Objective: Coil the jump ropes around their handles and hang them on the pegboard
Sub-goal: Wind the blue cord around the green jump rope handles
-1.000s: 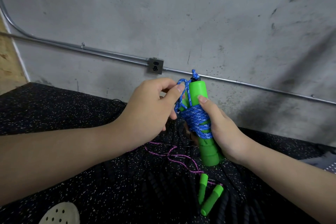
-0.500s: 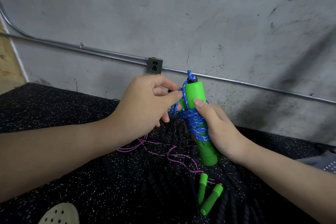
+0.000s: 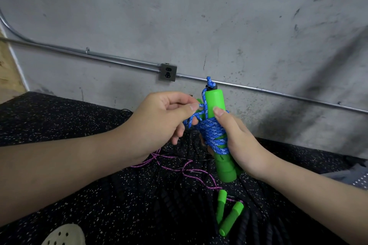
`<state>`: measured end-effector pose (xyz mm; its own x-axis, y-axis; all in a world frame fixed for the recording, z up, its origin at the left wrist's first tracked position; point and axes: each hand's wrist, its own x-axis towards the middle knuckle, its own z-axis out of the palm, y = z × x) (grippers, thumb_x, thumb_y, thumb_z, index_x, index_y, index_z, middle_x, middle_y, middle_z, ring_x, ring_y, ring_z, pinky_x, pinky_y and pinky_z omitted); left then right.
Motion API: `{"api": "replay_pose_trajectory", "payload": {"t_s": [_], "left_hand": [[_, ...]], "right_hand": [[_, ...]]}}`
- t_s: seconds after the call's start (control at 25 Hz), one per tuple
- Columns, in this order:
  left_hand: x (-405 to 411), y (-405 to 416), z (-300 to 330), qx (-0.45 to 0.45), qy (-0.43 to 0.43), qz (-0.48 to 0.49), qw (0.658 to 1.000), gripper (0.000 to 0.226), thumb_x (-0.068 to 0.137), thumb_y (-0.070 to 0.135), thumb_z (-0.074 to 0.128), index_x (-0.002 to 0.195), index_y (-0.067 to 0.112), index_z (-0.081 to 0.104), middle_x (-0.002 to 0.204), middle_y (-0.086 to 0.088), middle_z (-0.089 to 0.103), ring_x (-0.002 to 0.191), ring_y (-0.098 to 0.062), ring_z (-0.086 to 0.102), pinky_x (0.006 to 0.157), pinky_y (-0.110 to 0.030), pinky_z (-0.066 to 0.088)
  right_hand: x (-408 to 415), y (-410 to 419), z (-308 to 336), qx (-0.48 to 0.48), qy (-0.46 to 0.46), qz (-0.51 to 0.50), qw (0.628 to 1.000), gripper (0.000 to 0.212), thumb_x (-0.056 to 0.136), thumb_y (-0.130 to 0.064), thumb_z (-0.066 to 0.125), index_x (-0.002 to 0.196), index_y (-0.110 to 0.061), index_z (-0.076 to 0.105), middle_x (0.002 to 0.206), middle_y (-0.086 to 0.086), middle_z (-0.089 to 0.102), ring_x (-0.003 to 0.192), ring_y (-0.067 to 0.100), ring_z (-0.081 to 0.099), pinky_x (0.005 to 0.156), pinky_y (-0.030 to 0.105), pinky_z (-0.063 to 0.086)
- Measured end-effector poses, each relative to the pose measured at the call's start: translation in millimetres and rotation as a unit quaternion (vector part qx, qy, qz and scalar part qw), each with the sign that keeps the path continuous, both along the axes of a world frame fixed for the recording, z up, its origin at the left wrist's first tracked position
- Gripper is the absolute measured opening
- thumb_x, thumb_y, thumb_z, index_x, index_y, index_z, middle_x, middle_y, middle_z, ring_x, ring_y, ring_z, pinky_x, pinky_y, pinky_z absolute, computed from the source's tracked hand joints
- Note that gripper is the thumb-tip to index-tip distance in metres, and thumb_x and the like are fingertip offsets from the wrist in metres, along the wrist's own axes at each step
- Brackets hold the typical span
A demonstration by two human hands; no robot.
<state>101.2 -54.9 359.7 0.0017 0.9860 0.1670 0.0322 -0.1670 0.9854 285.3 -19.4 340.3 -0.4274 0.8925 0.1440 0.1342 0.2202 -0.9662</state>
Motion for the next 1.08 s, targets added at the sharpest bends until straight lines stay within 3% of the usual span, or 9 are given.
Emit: {"api": "replay_pose_trajectory", "payload": {"t_s": [0.28, 0.44, 0.6, 0.8, 1.0, 1.08], "left_hand": [[5.3, 0.0, 5.5, -0.022, -0.006, 0.031, 0.999, 0.010, 0.100, 0.017, 0.064, 0.094, 0.018, 0.072, 0.059, 0.006, 0.063, 0.044, -0.006, 0.038, 0.045, -0.021, 0.033], [5.8, 1.4, 7.2, 0.013, 0.065, 0.056, 0.996, 0.014, 0.101, 0.017, 0.063, 0.089, 0.021, 0.071, 0.062, 0.007, 0.063, 0.040, 0.002, 0.048, 0.044, -0.010, 0.035], [7.2, 2.3, 3.5, 0.065, 0.164, 0.088, 0.980, 0.015, 0.097, 0.020, 0.068, 0.084, 0.026, 0.069, 0.068, 0.006, 0.068, 0.067, -0.014, 0.068, 0.067, -0.027, 0.055], [6.8, 0.8, 2.7, 0.047, 0.126, 0.109, 0.985, 0.009, 0.093, 0.020, 0.074, 0.084, 0.020, 0.071, 0.070, 0.001, 0.073, 0.046, 0.001, 0.056, 0.050, -0.011, 0.042], [4.7, -1.7, 4.6, 0.049, 0.159, 0.103, 0.981, 0.010, 0.091, 0.021, 0.075, 0.082, 0.025, 0.072, 0.076, 0.004, 0.075, 0.059, -0.007, 0.066, 0.068, -0.028, 0.058], [4.4, -2.5, 5.5, 0.039, 0.156, 0.103, 0.981, 0.008, 0.085, 0.027, 0.080, 0.082, 0.026, 0.073, 0.075, 0.006, 0.075, 0.064, -0.009, 0.070, 0.066, -0.031, 0.057]], "right_hand": [[-1.6, -0.4, -2.0, 0.010, -0.014, 0.002, 1.000, 0.059, 0.081, -0.068, 0.046, 0.085, -0.012, 0.065, 0.071, 0.008, 0.059, 0.062, 0.016, 0.052, 0.058, 0.027, 0.043], [-3.1, -1.8, -5.0, 0.011, -0.034, -0.002, 0.999, 0.056, 0.081, -0.070, 0.046, 0.082, -0.017, 0.066, 0.072, 0.006, 0.060, 0.066, 0.018, 0.053, 0.065, 0.033, 0.042], [-3.8, -1.0, -5.1, 0.018, -0.038, -0.004, 0.999, 0.062, 0.081, -0.069, 0.045, 0.086, -0.011, 0.066, 0.074, 0.007, 0.059, 0.068, 0.018, 0.052, 0.066, 0.033, 0.041], [-3.8, -1.1, -5.5, 0.015, -0.038, -0.006, 0.999, 0.052, 0.082, -0.068, 0.047, 0.082, -0.021, 0.069, 0.074, 0.000, 0.062, 0.070, 0.014, 0.053, 0.068, 0.032, 0.042], [-3.2, -4.0, -3.3, 0.032, -0.056, -0.003, 0.998, 0.047, 0.085, -0.065, 0.047, 0.078, -0.023, 0.067, 0.072, -0.002, 0.060, 0.069, 0.012, 0.052, 0.067, 0.031, 0.042], [-4.9, -6.0, -2.7, 0.038, -0.058, -0.013, 0.998, 0.040, 0.090, -0.057, 0.049, 0.074, -0.025, 0.064, 0.068, -0.007, 0.056, 0.066, 0.008, 0.049, 0.064, 0.027, 0.041]]}}
